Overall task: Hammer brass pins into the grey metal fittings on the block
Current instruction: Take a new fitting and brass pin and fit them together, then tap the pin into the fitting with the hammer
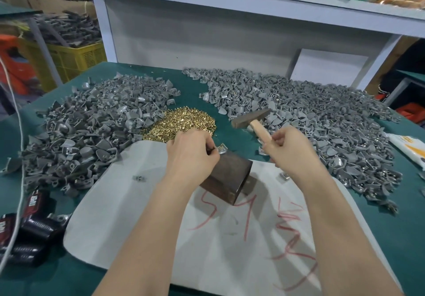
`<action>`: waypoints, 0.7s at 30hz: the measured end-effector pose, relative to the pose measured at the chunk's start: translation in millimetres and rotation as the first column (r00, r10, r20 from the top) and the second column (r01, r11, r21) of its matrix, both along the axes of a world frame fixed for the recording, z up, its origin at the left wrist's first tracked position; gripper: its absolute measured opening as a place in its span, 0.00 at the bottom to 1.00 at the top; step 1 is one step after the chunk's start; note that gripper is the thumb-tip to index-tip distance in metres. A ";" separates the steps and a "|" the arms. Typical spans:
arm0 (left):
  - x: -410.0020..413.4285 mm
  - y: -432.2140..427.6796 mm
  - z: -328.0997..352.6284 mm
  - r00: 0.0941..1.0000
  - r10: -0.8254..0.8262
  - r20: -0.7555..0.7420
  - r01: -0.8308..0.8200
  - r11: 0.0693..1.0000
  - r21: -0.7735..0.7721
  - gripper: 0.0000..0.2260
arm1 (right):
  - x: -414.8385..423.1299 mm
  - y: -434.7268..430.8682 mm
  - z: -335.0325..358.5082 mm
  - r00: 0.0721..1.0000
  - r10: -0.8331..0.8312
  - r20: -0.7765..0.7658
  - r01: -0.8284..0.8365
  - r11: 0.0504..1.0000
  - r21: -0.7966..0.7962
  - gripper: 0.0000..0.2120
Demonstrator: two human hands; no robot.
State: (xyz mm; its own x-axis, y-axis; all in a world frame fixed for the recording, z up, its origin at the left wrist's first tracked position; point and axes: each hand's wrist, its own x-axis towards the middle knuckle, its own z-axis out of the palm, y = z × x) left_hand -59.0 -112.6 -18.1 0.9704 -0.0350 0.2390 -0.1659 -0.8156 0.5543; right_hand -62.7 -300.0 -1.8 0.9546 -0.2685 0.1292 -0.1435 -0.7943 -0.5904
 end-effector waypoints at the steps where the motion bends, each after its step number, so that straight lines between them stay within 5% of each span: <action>1: 0.1 0.5 0.1 1.000 0.001 -0.004 -0.001 1.000 -0.002 0.04 | -3.5 0.0 4.3 1.000 0.011 -0.002 -0.010 0.996 0.093 0.10; 5: -0.9 1.3 0.3 1.000 -0.003 -0.017 0.003 1.000 -0.022 0.05 | -9.0 6.4 5.8 0.995 0.070 -0.065 -0.066 0.995 0.074 0.26; 9: -1.0 0.1 1.9 1.000 -0.006 -0.031 0.006 1.000 -0.008 0.03 | -13.1 10.7 13.0 0.992 0.072 0.101 -0.095 0.967 0.236 0.07; 11: -0.4 -0.2 2.6 1.000 0.002 -0.026 -0.002 1.000 0.003 0.01 | -16.0 11.5 20.0 0.981 0.167 0.095 -0.173 0.983 0.057 0.04; 13: -0.2 0.0 1.8 1.000 0.006 -0.019 -0.006 1.000 0.010 0.01 | -20.3 11.6 22.2 0.964 0.203 0.173 -0.183 0.976 -0.121 0.15; 16: -0.5 0.2 1.8 1.000 -0.019 -0.011 0.018 0.999 -0.026 0.04 | -34.0 19.9 27.1 0.892 0.194 0.409 -0.176 0.981 -0.081 0.22; 19: -0.4 0.3 2.7 1.000 -0.011 -0.006 0.011 1.000 -0.007 0.04 | -42.2 29.7 12.2 0.909 0.370 0.190 -0.303 0.902 -0.306 0.22; 21: -1.1 -0.3 3.3 1.000 -0.007 0.005 0.007 1.000 0.008 0.04 | -42.9 28.4 8.6 0.916 0.381 0.126 -0.338 0.902 -0.267 0.21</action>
